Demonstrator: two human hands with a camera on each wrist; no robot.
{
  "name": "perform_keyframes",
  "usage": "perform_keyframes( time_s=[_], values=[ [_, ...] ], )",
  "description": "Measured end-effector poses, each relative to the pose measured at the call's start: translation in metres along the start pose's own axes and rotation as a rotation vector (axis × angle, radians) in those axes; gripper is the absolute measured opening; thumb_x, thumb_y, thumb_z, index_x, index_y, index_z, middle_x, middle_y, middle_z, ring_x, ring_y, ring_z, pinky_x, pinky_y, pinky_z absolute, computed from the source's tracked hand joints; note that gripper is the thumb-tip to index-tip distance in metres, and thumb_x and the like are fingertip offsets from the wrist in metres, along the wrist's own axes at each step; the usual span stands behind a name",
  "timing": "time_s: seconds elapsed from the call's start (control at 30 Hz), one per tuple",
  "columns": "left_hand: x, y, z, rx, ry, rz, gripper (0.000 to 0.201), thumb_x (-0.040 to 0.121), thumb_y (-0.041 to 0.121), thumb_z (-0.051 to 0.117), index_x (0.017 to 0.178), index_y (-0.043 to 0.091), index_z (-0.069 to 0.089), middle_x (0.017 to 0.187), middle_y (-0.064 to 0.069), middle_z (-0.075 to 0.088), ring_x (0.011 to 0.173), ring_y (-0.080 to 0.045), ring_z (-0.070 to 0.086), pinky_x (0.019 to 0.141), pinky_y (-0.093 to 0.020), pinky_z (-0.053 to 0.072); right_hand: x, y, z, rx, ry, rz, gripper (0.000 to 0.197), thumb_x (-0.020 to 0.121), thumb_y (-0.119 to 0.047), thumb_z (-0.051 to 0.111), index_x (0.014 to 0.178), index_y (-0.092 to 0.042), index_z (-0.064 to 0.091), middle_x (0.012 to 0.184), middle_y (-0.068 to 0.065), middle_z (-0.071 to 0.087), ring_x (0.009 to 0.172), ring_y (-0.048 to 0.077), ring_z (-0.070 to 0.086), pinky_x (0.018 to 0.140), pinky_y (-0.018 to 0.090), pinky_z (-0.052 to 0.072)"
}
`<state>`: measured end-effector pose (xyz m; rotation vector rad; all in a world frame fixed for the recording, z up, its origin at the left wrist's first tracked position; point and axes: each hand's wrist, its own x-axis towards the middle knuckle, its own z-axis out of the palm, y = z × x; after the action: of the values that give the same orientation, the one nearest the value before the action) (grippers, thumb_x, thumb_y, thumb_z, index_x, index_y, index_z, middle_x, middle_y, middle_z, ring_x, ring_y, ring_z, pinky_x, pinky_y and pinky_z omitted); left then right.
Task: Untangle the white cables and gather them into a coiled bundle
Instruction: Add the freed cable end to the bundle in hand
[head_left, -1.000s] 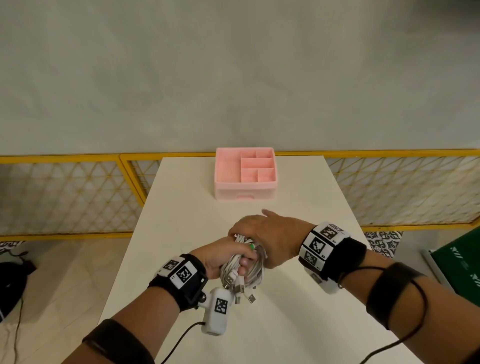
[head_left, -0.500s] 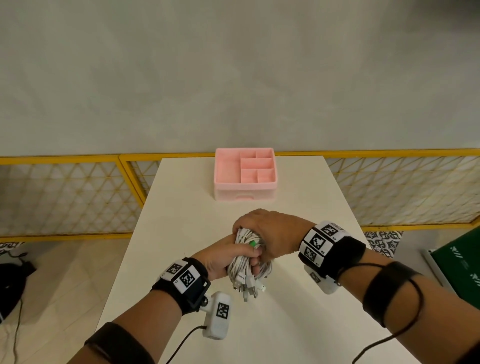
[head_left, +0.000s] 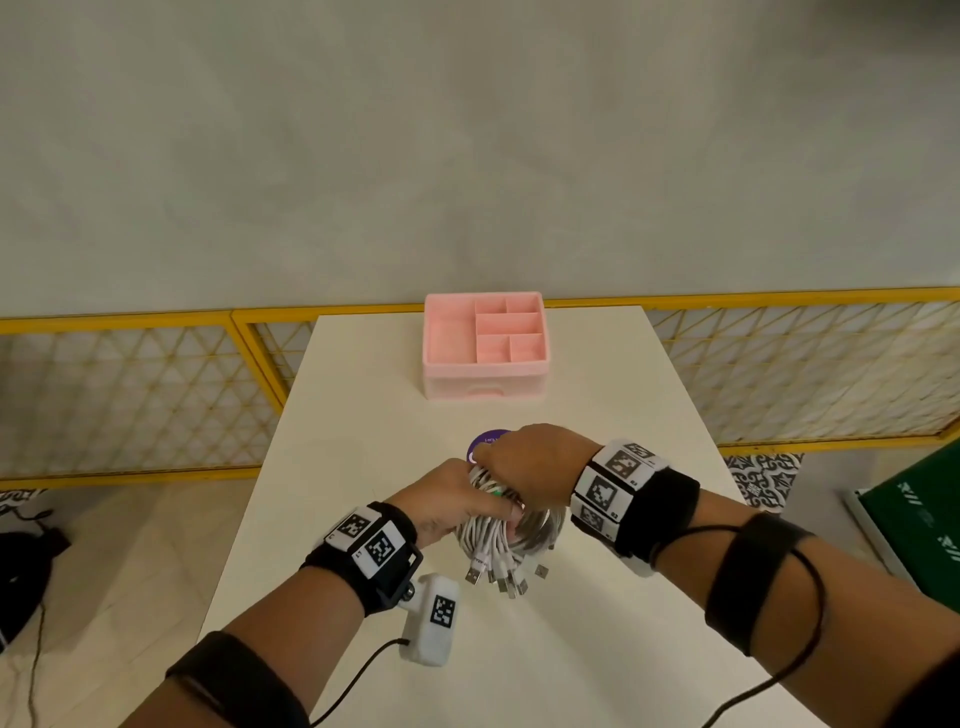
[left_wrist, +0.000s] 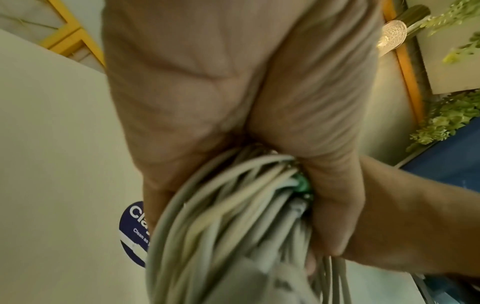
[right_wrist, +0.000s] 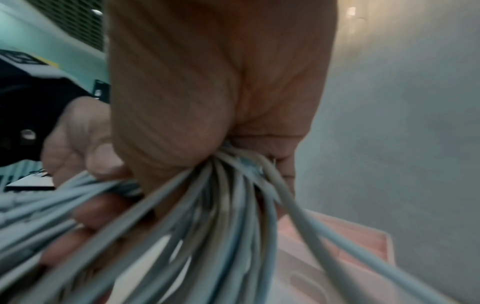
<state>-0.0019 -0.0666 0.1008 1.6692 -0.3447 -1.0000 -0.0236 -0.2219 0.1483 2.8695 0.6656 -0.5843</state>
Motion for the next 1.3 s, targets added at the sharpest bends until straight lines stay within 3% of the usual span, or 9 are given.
perform_keyframes(
  time_s=[0.17,0.33,0.53,0.67,0.8,0.9,1.03,1.13,1.3],
  values=[
    [-0.002,0.0,0.011,0.133,0.101,0.03,0.006,0.071,0.003,0.071,0.065,0.001,0.07,0.065,-0.016,0.067,0.069,-0.028,0.066,0.074,-0.034,0.049,-0.003,0.005,0.002,0.106,0.017,-0.006,0.048,0.085,-0.026,0.071,0.125,-0.013,0.048,0.096,0.005,0.063,0.078,0.024,0.061,0.068,0.039,0.055],
    [-0.007,0.006,0.008,0.045,0.067,0.045,0.022,0.072,0.011,0.067,0.085,-0.007,0.066,0.06,-0.011,0.057,0.057,-0.027,0.056,0.068,-0.039,0.052,-0.007,0.021,0.013,0.665,0.05,-0.001,0.057,0.067,-0.019,0.081,0.118,-0.024,0.056,0.103,-0.004,0.069,0.091,0.017,0.065,0.082,0.037,0.055],
    [-0.01,0.009,0.003,-0.004,0.035,0.044,0.002,0.084,0.0,0.069,0.085,0.001,0.067,0.055,-0.006,0.054,0.052,-0.022,0.054,0.074,-0.043,0.051,-0.009,0.036,0.011,1.028,-0.084,-0.029,0.057,0.066,-0.019,0.09,0.116,-0.021,0.062,0.107,0.001,0.072,0.101,0.017,0.069,0.092,0.033,0.054],
    [-0.012,0.007,-0.002,-0.114,0.036,0.071,0.009,0.082,0.006,0.072,0.087,-0.001,0.069,0.058,-0.008,0.05,0.053,-0.022,0.053,0.08,-0.05,0.055,-0.012,0.041,0.021,1.313,0.041,-0.004,0.051,0.069,-0.025,0.089,0.111,-0.008,0.067,0.104,0.011,0.073,0.095,0.021,0.068,0.095,0.039,0.053],
    [-0.013,0.01,-0.006,-0.185,0.101,0.088,0.004,0.079,0.01,0.069,0.08,0.006,0.066,0.059,-0.009,0.049,0.053,-0.024,0.053,0.069,-0.042,0.056,-0.017,0.035,0.032,1.51,0.227,0.038,0.033,0.088,-0.024,0.075,0.117,-0.011,0.066,0.101,0.009,0.072,0.087,0.02,0.068,0.074,0.031,0.056],
    [-0.012,0.006,-0.015,-0.28,0.182,0.066,0.011,0.083,0.01,0.07,0.073,0.009,0.065,0.059,-0.007,0.05,0.054,-0.023,0.053,0.062,-0.032,0.045,-0.02,0.038,0.044,1.492,0.279,0.126,0.034,0.093,-0.041,0.066,0.115,-0.015,0.067,0.101,0.017,0.072,0.078,0.025,0.07,0.069,0.039,0.058],
    [-0.009,0.002,-0.028,-0.406,0.271,0.024,0.022,0.081,0.016,0.073,0.061,0.014,0.062,0.059,-0.007,0.052,0.056,-0.024,0.054,0.058,-0.031,0.042,-0.02,0.046,0.064,1.375,0.415,0.198,0.045,0.101,-0.037,0.054,0.094,0.006,0.063,0.058,0.008,0.051,0.046,0.019,0.044,0.046,0.028,0.039],
    [-0.01,0.004,-0.034,-0.503,0.298,0.018,0.029,0.09,0.012,0.067,0.062,0.013,0.059,0.059,-0.006,0.051,0.055,-0.022,0.054,0.051,-0.03,0.046,-0.02,0.053,0.085,1.43,0.522,0.288,0.036,0.104,-0.03,0.05,0.084,-0.004,0.064,0.054,-0.006,0.036,0.048,0.013,0.028,0.045,0.024,0.026],
    [-0.008,0.015,-0.029,-0.585,0.349,0.007,0.033,0.092,0.011,0.065,0.06,0.011,0.056,0.053,-0.006,0.053,0.052,-0.021,0.054,0.049,-0.031,0.048,-0.013,0.041,0.115,1.396,0.635,0.437,0.03,0.106,-0.022,0.044,0.087,-0.015,0.068,0.056,-0.01,0.038,0.046,0.006,0.03,0.046,0.014,0.029]
  ],
)
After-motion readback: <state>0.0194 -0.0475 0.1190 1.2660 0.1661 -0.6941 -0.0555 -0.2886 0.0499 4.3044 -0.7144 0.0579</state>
